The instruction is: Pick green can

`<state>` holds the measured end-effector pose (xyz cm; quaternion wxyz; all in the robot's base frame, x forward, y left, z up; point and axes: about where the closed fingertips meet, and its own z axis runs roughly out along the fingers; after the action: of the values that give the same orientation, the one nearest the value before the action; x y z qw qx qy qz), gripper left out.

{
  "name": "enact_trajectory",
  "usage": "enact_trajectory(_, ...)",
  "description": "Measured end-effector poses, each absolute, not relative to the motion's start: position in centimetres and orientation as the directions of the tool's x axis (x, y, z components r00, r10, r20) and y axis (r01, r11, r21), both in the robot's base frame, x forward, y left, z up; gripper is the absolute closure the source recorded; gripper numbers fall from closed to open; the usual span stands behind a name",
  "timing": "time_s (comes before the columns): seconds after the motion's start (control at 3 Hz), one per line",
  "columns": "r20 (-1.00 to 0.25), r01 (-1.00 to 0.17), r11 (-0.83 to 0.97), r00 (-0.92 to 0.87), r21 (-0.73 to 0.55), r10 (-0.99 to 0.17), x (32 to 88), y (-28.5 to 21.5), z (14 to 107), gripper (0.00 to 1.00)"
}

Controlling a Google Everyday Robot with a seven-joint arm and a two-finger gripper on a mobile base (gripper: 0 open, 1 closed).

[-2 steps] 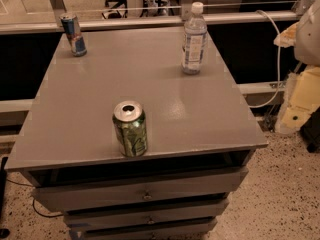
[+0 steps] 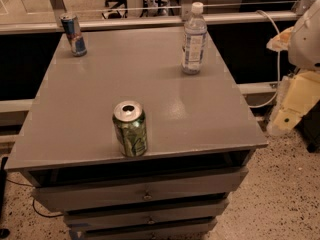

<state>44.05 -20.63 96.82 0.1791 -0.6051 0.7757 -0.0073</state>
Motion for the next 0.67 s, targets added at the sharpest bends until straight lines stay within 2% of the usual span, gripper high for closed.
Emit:
enact_trajectory(0.33, -0.42, -0.958, 0.244, -0.16, -0.154, -0.893, 44.8, -17.0, 93.1, 0.0)
enact_trajectory(0.67, -0.59, -0.979, 0.195, -0.128, -0.052, -0.798, 45.6, -12.1, 89.2, 0.0)
